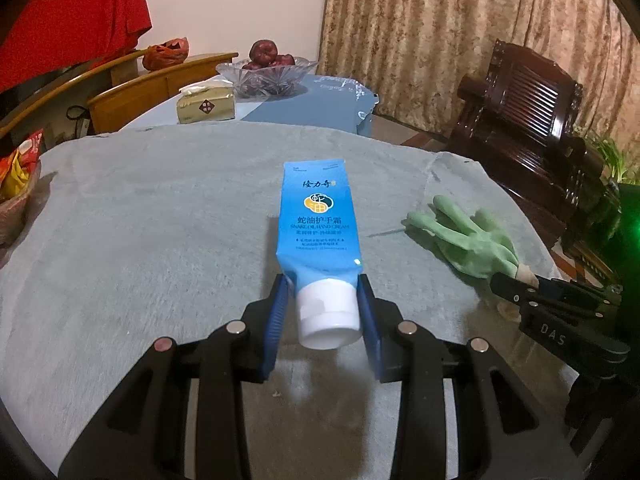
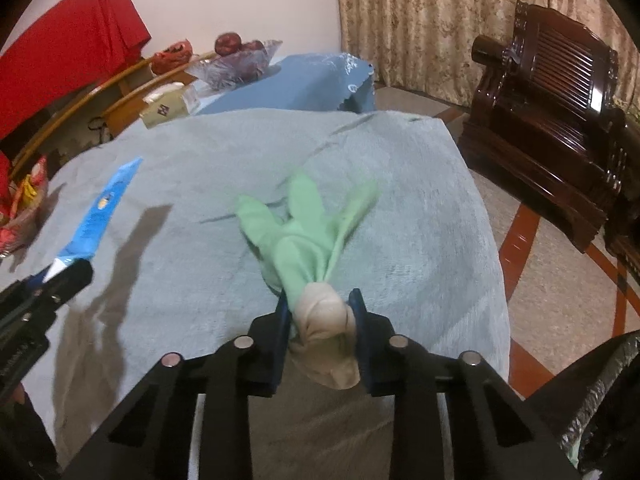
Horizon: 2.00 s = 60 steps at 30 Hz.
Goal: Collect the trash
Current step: 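Carry the tube and glove over the bin and open both tools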
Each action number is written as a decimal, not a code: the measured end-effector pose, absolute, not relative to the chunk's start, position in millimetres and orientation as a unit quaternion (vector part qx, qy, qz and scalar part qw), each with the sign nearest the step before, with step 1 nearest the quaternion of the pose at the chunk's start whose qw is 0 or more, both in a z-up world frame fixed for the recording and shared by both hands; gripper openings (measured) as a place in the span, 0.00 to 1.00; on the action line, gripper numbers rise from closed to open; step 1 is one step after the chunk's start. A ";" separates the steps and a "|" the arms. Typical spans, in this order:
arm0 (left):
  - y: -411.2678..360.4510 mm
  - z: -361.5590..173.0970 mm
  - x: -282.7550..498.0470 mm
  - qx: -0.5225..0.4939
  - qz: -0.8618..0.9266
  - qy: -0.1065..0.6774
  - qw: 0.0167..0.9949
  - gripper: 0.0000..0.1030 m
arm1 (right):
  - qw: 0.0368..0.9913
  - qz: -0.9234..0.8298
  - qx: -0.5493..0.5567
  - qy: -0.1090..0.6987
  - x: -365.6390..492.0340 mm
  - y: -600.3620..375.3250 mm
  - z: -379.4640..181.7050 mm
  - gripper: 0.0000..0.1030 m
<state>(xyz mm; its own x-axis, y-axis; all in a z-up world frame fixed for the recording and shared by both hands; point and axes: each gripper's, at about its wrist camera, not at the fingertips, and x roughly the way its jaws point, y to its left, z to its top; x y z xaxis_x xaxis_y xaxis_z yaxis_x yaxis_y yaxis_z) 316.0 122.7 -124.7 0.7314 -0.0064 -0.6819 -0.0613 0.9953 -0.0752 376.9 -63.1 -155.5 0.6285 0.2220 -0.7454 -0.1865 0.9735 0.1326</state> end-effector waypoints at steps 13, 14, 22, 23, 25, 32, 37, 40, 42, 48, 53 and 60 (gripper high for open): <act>108.6 -96.1 288.8 -0.050 -0.003 0.345 0.937 0.32 | 0.920 0.139 0.054 0.363 327.0 -72.2 -107.5 0.26; 106.5 -92.9 285.5 -0.050 -0.005 0.343 0.938 0.32 | 0.920 0.140 0.056 0.361 324.8 -73.8 -105.2 0.26; 91.5 -73.1 267.6 -0.046 -0.020 0.329 0.943 0.31 | 0.932 0.143 0.062 0.326 293.3 -85.2 -72.9 0.26; 89.0 -69.7 265.0 -0.047 -0.023 0.327 0.943 0.31 | 0.934 0.143 0.062 0.323 291.3 -86.4 -70.6 0.26; 84.4 -63.9 260.3 -0.045 -0.028 0.323 0.945 0.31 | 0.937 0.142 0.064 0.314 283.7 -91.7 -62.3 0.26; 64.0 -44.8 241.1 -0.041 -0.047 0.308 0.950 0.31 | 0.947 0.132 0.066 0.286 256.5 -116.1 -37.4 0.26; 44.1 -34.1 229.0 -0.036 -0.067 0.299 0.951 0.31 | 0.953 0.122 0.062 0.272 237.0 -134.5 -26.2 0.26; 26.8 -28.9 222.0 -0.032 -0.084 0.295 0.951 0.31 | 0.955 0.111 0.065 0.266 225.1 -148.5 -21.2 0.26; 17.8 -27.2 218.9 -0.031 -0.092 0.294 0.951 0.31 | 0.957 0.100 0.066 0.263 217.1 -160.1 -17.8 0.26; -19.3 -26.0 209.5 -0.026 -0.129 0.294 0.947 0.31 | 0.962 0.067 0.067 0.257 194.8 -194.5 -13.2 0.26; -52.7 -30.7 205.8 -0.019 -0.159 0.299 0.941 0.31 | 0.962 0.034 0.069 0.262 180.5 -224.0 -16.6 0.26; -102.2 -47.2 202.4 -0.007 -0.208 0.313 0.927 0.31 | 0.959 -0.006 0.077 0.271 162.7 -262.8 -23.9 0.26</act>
<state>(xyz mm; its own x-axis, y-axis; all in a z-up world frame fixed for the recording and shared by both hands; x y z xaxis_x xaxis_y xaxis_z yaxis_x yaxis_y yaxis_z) 202.4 -102.2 -47.2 0.7177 -0.3898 -0.5770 0.3804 0.9135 -0.1440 162.7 -262.8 -23.9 0.8526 0.0304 -0.5217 0.0528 0.9882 0.1438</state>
